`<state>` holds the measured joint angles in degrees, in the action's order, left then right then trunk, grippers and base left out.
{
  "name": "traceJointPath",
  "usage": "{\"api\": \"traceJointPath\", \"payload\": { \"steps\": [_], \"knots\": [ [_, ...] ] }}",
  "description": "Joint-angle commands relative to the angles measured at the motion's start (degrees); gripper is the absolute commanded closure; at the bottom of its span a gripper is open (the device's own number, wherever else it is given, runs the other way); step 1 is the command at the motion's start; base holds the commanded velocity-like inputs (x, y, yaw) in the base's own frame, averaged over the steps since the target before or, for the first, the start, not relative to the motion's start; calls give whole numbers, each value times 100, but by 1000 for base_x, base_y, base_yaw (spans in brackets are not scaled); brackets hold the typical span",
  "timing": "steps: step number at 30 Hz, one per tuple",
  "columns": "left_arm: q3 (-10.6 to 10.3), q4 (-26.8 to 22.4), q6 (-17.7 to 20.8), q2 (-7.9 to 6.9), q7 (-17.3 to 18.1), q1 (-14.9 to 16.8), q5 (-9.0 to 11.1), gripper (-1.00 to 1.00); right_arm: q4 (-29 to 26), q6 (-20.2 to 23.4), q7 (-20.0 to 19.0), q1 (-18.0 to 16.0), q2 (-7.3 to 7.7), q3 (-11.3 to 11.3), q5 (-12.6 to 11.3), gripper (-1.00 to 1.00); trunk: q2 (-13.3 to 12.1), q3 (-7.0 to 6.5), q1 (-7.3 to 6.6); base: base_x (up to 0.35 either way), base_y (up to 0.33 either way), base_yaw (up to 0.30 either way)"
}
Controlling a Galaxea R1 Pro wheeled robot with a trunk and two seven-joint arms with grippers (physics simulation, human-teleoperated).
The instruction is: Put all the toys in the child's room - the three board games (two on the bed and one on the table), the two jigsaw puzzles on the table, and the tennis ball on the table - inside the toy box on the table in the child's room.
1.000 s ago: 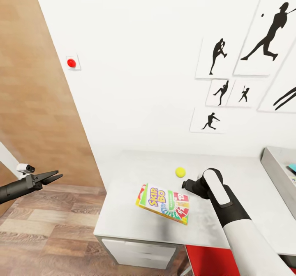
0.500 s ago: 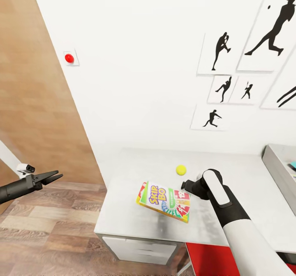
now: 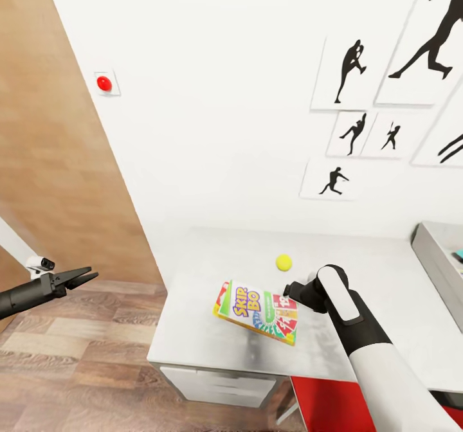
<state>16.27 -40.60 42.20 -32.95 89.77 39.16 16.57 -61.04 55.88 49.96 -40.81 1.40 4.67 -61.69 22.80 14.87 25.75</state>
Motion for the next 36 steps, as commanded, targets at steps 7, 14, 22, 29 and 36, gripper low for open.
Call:
{"api": "traceJointPath", "payload": {
  "steps": [7, 14, 22, 29, 36],
  "knots": [
    [-1, 0, 61, -1, 23, 4, -3, -100, -5, 11, 58, -6, 2, 16, -58, -100, 12, 76, 3, 0, 0, 0],
    [-1, 0, 61, -1, 23, 4, -4, -100, -3, 18, -48, -4, 7, 16, -85, -100, 12, 141, 3, 0, 0, 0],
    [-1, 0, 61, 4, 23, 4, -4, -100, -2, 20, -419, 2, 9, 30, -70, -100, 12, 215, 3, 0, 0, 0],
    [-1, 0, 61, 0, 23, 4, -4, -100, -2, 32, -582, 3, 15, 36, -72, -100, 12, 280, 3, 0, 0, 0],
    [-1, 0, 61, 1, 23, 4, -4, -100, 1, 37, -620, 3, 18, 34, -74, -100, 12, 335, 3, 0, 0, 0]
  ]
}}
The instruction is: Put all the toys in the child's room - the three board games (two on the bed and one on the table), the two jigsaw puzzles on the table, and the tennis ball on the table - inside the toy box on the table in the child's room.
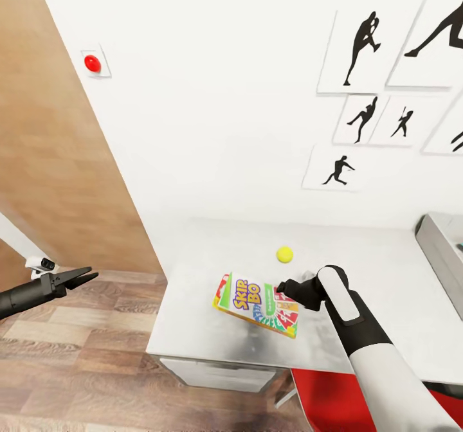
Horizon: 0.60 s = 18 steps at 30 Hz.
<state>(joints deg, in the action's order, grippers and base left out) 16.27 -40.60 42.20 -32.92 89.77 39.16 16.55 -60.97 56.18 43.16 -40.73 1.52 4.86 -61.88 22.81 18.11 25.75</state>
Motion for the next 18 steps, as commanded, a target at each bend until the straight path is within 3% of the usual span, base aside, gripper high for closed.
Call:
{"api": "traceJointPath", "payload": {
  "steps": [1, 18],
  "knots": [
    [-1, 0, 61, -2, 23, 4, -2, -100, -5, 8, 58, -5, 6, 16, -56, -100, 11, 14, 3, 0, 0, 0],
    [-1, 0, 61, -4, 23, 4, -2, -100, -2, 104, 52, -8, -1, 0, -76, -100, 11, 28, 3, 0, 0, 0]
  ]
}}
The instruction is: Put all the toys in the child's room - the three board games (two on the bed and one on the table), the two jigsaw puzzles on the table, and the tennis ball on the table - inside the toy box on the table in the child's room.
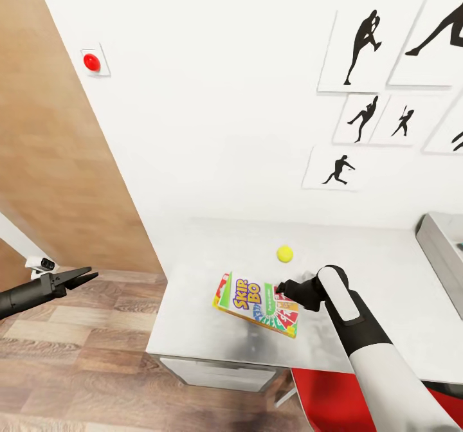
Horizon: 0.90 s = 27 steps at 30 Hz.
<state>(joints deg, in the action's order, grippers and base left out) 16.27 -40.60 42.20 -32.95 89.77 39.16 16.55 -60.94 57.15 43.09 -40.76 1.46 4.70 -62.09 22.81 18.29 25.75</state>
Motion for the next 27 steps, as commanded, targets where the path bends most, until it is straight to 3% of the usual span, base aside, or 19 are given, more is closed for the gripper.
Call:
{"api": "traceJointPath", "payload": {
  "steps": [1, 27],
  "knots": [
    [-1, 0, 61, -1, 23, 4, -3, -100, -5, 8, 59, -5, 5, 15, -55, -100, 11, 10, 3, 0, 0, 0],
    [-1, 0, 61, -10, 23, 4, -3, -100, -5, 23, 59, -5, 12, 14, -69, -100, 11, 157, 3, 0, 0, 0]
  ]
}}
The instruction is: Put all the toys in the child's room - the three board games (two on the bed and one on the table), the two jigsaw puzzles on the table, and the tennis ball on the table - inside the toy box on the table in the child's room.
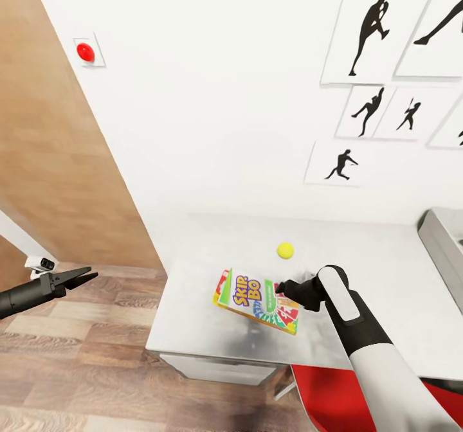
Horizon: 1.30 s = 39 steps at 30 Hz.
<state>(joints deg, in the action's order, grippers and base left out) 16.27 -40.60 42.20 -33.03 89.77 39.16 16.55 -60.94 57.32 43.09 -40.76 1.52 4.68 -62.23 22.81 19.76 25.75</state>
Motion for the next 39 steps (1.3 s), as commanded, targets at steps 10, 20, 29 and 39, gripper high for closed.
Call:
{"api": "traceJointPath", "payload": {
  "steps": [10, 20, 29, 39],
  "knots": [
    [-1, 0, 61, -2, 23, 4, -2, -100, -5, 4, 59, -2, 6, 19, -52, -100, 11, 27, 3, 0, 63, 0],
    [-1, 0, 61, -2, 23, 4, -2, -100, -5, 7, 59, -5, 6, 16, -52, -100, 11, 28, 3, 0, 256, 0],
    [-1, 0, 61, 0, 23, 4, -2, -100, -5, 4, 59, -3, -1, 16, -52, -100, 11, 28, 3, 0, 252, 0],
    [-1, 0, 61, -2, 23, 4, -2, -100, -14, 6, 59, -2, -3, 16, -44, -100, 11, 28, 3, 65, 240, 0]
  ]
}}
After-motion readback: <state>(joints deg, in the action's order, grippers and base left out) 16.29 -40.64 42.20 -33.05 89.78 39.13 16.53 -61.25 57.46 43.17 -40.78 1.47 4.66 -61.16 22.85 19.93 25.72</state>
